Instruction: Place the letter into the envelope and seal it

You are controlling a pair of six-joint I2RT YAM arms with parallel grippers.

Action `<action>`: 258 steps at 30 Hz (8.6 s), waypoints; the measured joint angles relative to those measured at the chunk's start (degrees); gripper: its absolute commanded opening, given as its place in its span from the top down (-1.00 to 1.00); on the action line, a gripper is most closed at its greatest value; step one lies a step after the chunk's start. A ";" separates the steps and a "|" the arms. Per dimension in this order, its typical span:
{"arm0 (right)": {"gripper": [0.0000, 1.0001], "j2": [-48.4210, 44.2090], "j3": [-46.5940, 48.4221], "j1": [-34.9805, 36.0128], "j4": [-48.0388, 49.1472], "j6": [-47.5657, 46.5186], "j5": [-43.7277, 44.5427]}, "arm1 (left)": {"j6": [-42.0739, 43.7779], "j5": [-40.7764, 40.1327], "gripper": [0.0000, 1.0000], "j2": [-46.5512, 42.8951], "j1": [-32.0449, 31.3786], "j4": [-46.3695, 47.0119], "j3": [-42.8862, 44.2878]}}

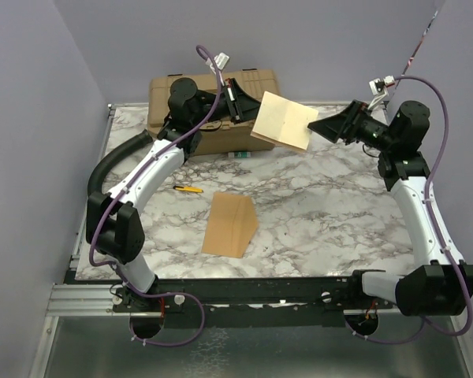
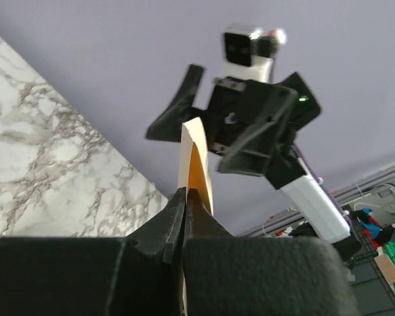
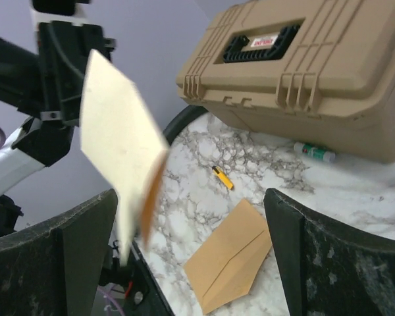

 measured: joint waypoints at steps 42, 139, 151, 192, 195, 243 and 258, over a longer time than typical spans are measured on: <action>0.99 0.48 -3.58 3.72 47.32 38.23 -1.99 | 18.73 -5.33 -0.42 -16.22 11.28 -16.59 5.88; 0.99 6.29 -17.97 21.00 8.74 24.35 22.12 | 19.41 -21.62 -0.46 -18.14 1.44 -35.17 -25.55; 0.99 16.35 -29.16 38.62 14.32 28.15 37.31 | 20.61 -37.90 -0.64 -19.87 1.60 -49.53 -44.13; 0.99 32.70 -24.20 44.09 20.98 14.14 46.42 | 8.52 -36.13 -0.57 -17.29 -2.73 -39.50 -49.81; 0.99 32.96 -24.22 44.09 21.44 11.87 42.34 | 8.96 -37.64 -0.56 -17.75 -2.93 -39.21 -49.81; -0.51 30.56 -5.46 41.99 -22.45 3.37 46.14 | 11.89 -43.89 0.03 -16.52 -2.95 -27.19 -52.89; 0.09 26.62 -5.46 41.99 -26.03 1.79 53.70 | 11.82 -40.24 -0.14 -20.24 -2.97 -25.88 -54.88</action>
